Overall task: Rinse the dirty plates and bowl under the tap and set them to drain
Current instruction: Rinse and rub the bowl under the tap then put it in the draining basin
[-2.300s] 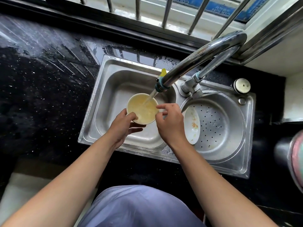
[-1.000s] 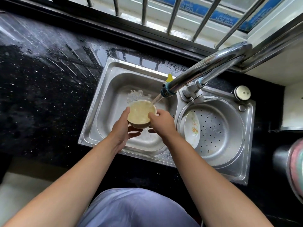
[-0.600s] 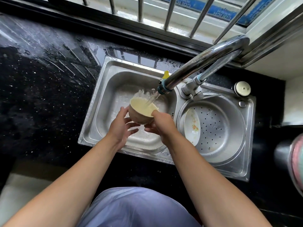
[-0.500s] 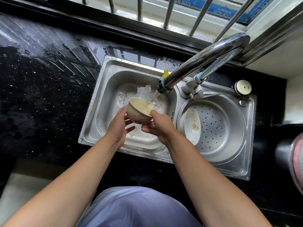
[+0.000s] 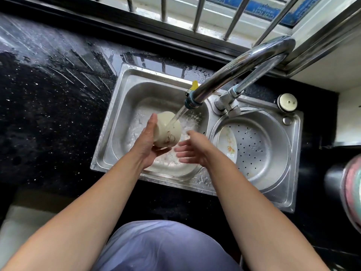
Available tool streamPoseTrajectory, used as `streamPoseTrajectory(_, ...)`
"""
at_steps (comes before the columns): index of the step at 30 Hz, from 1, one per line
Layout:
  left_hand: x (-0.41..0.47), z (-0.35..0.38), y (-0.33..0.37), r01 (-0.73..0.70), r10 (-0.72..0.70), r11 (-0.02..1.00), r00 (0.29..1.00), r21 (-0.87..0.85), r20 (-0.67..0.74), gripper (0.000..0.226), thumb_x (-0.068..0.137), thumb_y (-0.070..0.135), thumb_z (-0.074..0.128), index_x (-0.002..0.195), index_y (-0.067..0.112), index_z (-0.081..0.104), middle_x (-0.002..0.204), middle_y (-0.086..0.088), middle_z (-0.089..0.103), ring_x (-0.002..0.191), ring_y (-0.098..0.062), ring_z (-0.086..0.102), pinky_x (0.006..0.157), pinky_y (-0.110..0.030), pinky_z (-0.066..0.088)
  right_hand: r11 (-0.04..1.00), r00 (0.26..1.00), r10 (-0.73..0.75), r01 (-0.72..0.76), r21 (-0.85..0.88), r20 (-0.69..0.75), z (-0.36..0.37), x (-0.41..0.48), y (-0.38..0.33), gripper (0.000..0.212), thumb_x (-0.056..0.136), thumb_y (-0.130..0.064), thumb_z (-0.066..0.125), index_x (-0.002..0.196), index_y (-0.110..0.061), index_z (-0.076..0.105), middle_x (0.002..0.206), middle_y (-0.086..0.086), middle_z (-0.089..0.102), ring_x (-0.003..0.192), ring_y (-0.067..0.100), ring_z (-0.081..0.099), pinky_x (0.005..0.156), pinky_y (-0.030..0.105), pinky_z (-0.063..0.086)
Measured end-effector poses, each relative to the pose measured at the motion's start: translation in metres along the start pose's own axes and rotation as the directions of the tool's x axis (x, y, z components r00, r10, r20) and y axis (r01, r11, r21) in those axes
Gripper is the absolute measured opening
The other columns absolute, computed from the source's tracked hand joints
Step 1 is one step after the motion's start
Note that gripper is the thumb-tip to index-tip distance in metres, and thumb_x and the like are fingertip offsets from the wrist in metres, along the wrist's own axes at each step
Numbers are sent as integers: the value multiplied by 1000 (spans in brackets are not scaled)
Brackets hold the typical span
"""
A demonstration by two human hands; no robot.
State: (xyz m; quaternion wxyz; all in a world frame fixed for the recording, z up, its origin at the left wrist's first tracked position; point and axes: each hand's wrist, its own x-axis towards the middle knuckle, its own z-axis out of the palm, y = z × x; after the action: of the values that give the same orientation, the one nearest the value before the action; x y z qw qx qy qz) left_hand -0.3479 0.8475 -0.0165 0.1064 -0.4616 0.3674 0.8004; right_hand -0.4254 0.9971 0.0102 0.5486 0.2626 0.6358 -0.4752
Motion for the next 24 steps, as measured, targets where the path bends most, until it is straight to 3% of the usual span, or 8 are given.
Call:
streamPoseTrajectory(4,12,-4,0,-20,10,997,990,-70,-140,57,87,44,78,130,9,65,126,-16,73,116,-33,70,97,-52,57,918,918,-171,281,279,-359,-59,1,-23,16,101,-16,39,96,-10,54,81,10,54,64,22,58,45,28,57)
streamPoseTrajectory(8,11,-5,-8,12,-22,997,992,-79,-125,66,81,41,84,128,-1,65,121,-20,75,115,-33,71,108,-52,50,879,763,-148,393,269,-629,-113,4,-45,19,92,-17,50,106,-11,62,103,9,59,89,20,65,75,35,64)
streamPoseTrajectory(12,5,-5,-9,9,-10,993,1000,-119,-13,77,75,38,82,137,-2,59,133,-24,67,124,-38,65,112,-56,46,857,825,-183,400,326,-534,-119,8,-67,9,85,-15,54,92,-18,59,117,11,64,114,25,64,100,48,55)
streamPoseTrajectory(15,2,-5,-10,-35,34,999,997,-12,-62,69,74,31,85,133,3,63,133,-25,68,112,-35,68,105,-58,51,912,820,-202,357,203,-536,-113,11,-68,42,81,-15,57,123,-14,60,118,10,63,101,23,63,90,43,57)
streamPoseTrajectory(17,1,-5,-13,-73,84,990,992,121,-94,49,79,28,87,121,8,71,125,-23,72,99,-34,71,90,-54,57,907,802,-265,396,144,-535,-113,13,-61,65,81,-13,56,145,-16,47,113,4,60,94,17,57,89,42,58)
streamPoseTrajectory(19,1,-4,-15,-95,118,973,988,210,-98,41,77,31,89,110,13,74,112,-17,77,92,-32,72,75,-50,61,887,792,-311,441,139,-525,-121,13,-54,64,82,-11,55,145,-18,47,104,1,60,92,14,57,96,45,56)
streamPoseTrajectory(21,-1,-1,-18,-104,133,959,986,262,-97,41,73,36,89,105,14,75,105,-13,78,87,-30,72,66,-42,62,894,786,-350,443,70,-510,-131,10,-47,44,85,-13,52,127,-22,59,100,-3,59,98,15,60,99,46,54)
streamPoseTrajectory(24,-5,9,-20,-99,133,947,987,304,-91,35,79,37,85,105,16,75,102,-8,76,82,-27,71,56,-33,57,901,771,-388,433,-31,-504,-144,7,-33,60,91,-15,50,151,-21,44,90,-12,57,82,8,55,85,36,54)
